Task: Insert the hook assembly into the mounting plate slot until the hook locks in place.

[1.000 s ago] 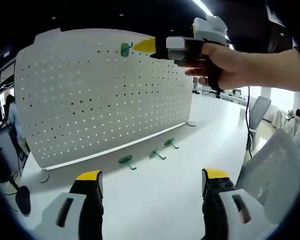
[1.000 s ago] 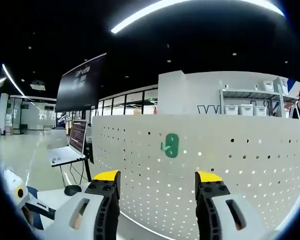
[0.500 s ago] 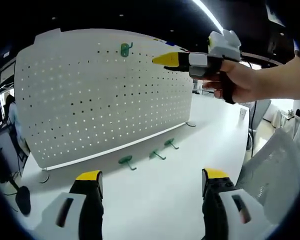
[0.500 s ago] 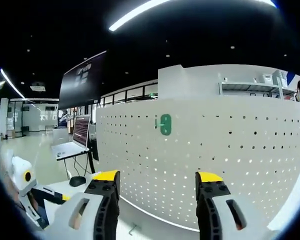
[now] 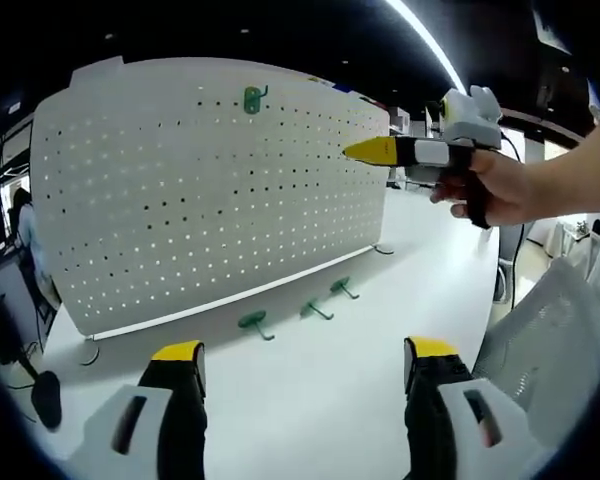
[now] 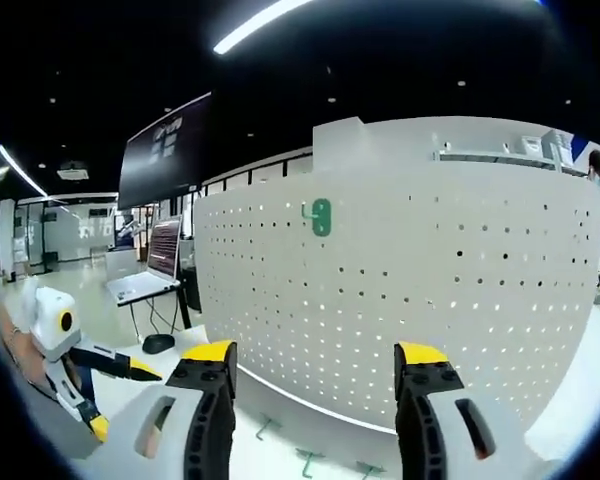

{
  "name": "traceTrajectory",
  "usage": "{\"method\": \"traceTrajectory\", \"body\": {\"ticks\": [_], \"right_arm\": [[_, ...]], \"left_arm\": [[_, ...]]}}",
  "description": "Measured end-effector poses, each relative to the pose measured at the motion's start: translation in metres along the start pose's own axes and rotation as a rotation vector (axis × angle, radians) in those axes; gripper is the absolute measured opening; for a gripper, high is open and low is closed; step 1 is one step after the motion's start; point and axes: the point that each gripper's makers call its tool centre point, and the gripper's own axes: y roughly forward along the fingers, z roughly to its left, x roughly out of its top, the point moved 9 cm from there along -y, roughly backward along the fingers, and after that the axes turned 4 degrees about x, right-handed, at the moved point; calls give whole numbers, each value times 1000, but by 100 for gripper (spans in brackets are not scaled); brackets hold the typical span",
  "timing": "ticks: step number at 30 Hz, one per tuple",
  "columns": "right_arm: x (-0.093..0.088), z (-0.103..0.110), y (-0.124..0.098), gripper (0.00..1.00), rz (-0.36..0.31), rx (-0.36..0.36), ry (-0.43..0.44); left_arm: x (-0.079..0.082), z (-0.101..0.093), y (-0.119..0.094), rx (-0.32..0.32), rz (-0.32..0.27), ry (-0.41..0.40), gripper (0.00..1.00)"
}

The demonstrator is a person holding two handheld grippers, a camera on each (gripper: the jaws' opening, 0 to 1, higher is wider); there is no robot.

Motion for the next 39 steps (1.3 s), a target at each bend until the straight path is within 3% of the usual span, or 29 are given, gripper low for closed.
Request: {"method": "traceTrajectory", "body": {"ticks": [39], "right_arm": [[-49, -17, -77, 65, 131, -42, 54]], "left_arm": [[-2, -1, 0, -3, 11, -3, 83]]}}
